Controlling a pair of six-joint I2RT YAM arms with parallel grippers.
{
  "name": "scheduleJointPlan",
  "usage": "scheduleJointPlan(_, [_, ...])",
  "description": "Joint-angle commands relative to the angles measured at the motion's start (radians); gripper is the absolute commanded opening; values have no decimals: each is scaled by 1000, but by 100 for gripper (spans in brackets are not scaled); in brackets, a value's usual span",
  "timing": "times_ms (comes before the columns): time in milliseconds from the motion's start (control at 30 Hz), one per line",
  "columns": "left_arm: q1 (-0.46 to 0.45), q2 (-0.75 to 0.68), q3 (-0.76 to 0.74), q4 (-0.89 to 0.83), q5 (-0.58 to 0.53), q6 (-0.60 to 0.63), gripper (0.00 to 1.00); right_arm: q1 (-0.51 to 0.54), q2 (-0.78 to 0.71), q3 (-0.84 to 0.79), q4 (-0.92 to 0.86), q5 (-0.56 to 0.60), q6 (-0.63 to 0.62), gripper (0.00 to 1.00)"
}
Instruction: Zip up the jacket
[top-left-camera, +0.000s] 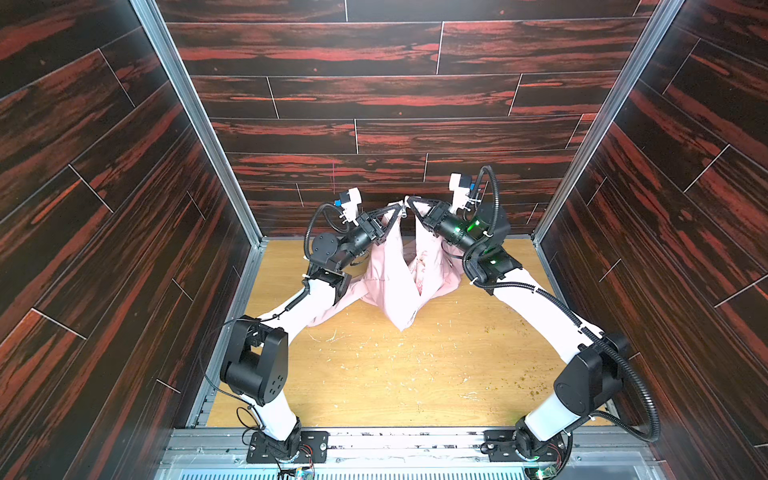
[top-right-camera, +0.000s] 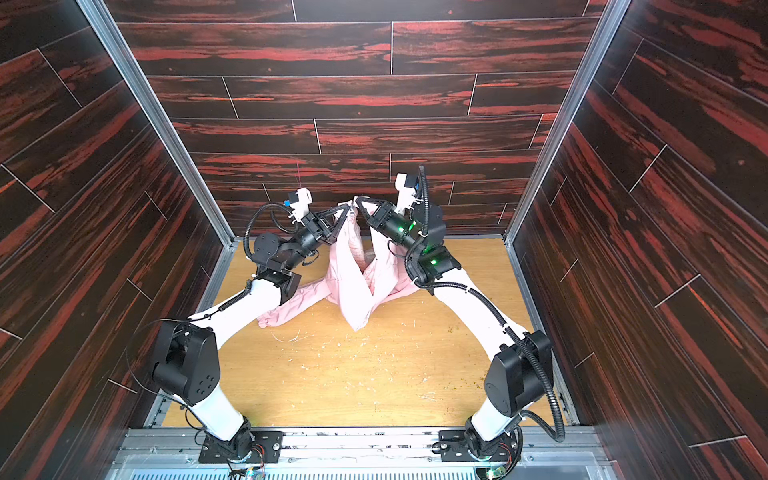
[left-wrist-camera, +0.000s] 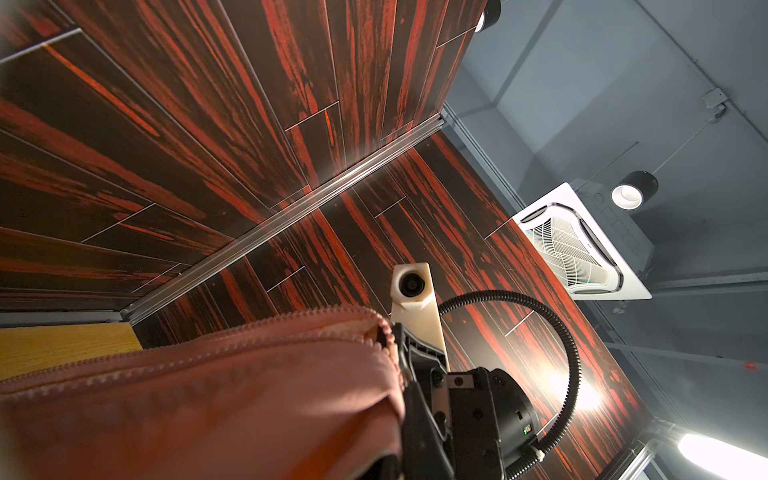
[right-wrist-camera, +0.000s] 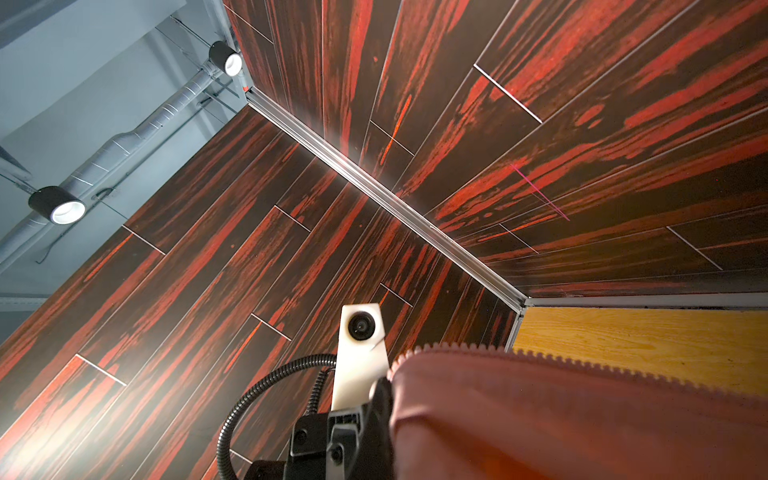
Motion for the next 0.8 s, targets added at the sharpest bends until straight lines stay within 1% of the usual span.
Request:
scheduleJointPlan(0, [-2,-38,-12,44,17,15,0,13,-39,-9,24,-5,-18,0])
scheduleJointPlan(767, [-1,-50,-33,-6,13,42,0,15,-108,-68,25,-13,-39,0])
